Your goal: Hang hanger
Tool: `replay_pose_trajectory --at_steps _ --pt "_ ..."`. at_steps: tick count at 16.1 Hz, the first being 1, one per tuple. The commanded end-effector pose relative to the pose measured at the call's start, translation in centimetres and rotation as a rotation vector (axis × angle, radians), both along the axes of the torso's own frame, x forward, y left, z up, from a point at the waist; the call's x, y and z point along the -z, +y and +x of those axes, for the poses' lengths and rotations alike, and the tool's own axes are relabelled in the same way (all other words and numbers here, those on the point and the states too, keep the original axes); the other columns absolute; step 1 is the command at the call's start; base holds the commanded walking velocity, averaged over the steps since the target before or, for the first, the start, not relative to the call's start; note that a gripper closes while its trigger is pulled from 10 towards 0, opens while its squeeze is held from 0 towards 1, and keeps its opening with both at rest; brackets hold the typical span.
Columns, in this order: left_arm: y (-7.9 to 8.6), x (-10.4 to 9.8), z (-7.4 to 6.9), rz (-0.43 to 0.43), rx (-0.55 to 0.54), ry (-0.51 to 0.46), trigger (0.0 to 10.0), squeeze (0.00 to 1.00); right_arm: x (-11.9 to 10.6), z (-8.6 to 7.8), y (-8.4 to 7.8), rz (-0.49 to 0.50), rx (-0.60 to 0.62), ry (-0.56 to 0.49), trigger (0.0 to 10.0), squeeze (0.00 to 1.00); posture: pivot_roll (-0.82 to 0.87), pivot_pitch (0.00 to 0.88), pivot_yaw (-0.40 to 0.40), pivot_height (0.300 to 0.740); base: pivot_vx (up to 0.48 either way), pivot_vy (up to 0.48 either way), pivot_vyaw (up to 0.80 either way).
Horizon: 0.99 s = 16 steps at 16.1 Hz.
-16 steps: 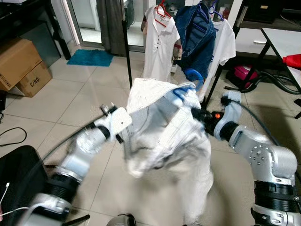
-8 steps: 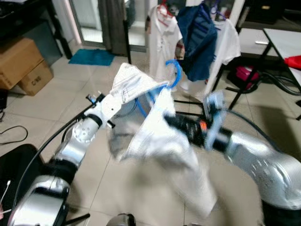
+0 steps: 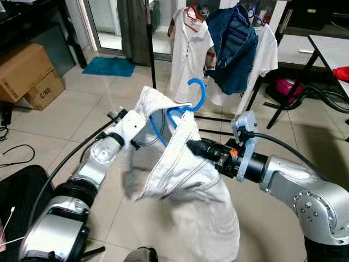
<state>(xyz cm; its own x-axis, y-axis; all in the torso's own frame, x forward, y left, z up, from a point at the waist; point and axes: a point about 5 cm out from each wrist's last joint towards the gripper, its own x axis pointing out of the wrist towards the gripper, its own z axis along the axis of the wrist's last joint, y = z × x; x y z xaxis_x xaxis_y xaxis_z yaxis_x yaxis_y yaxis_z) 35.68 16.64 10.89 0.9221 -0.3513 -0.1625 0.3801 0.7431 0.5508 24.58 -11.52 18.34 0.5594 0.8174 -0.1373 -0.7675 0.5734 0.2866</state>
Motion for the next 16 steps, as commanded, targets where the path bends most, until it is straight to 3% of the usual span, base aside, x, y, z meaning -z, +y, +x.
replay_pose_trajectory --at_steps 1,4,6,7,8,10,12,13,14,16 --pt "-0.4 0.2 -0.3 -0.034 0.038 0.013 10.0 1.0 -1.3 0.5 -0.1 0.019 0.017 -0.075 0.0 0.0 -0.14 0.011 0.049 0.74 0.0 0.0 0.0" --pt "-1.5 1.6 -1.4 -0.093 0.105 0.066 10.0 1.0 -0.9 1.8 -0.8 0.003 0.145 -0.066 0.0 0.0 -0.14 0.009 0.047 0.74 0.0 0.0 0.0" --pt "-1.6 1.6 -2.2 -0.252 0.11 0.076 10.0 1.0 -0.6 2.9 -1.5 -0.014 0.274 -0.097 0.0 0.0 -0.13 0.009 0.045 0.74 0.0 0.0 0.0" --pt "-1.8 1.1 -2.8 -0.446 0.099 0.07 10.0 1.0 -0.2 3.7 -1.9 -0.047 0.357 -0.149 0.0 0.0 -0.12 0.009 0.043 0.74 0.0 0.0 0.0" --pt "-1.8 0.6 -3.4 -0.547 0.093 0.06 10.0 1.0 0.0 4.2 -2.2 -0.067 0.418 -0.185 0.0 0.0 -0.11 0.009 0.041 0.74 0.0 0.0 0.0" --pt "-2.1 -0.9 -4.5 -0.608 0.112 0.041 10.0 0.15 1.1 4.6 -2.6 -0.071 0.49 -0.184 0.0 0.0 -0.1 0.008 0.041 0.74 0.0 0.0 0.0" --pt "-1.9 -2.4 -5.7 -0.645 0.104 0.004 10.0 0.0 2.5 4.7 -2.9 -0.087 0.562 -0.158 0.0 0.0 -0.08 0.01 0.046 0.74 0.0 0.0 0.0" --pt "-1.5 -3.2 -6.7 -0.644 0.065 -0.037 10.0 0.0 3.7 4.7 -3.1 -0.124 0.625 -0.132 0.0 0.0 -0.08 0.021 0.038 0.74 0.0 0.0 0.0" --pt "-1.1 -3.4 -7.7 -0.632 0.026 -0.044 10.0 0.0 4.9 4.6 -3.3 -0.174 0.671 -0.119 10.0 0.0 -0.08 0.032 0.033 0.74 0.0 0.0 0.0" --pt "-0.6 -3.0 -8.8 -0.622 -0.048 -0.048 10.0 0.0 5.6 4.4 -3.7 -0.252 0.687 -0.149 10.0 0.0 -0.08 0.043 0.034 0.74 0.127 0.0 0.0"
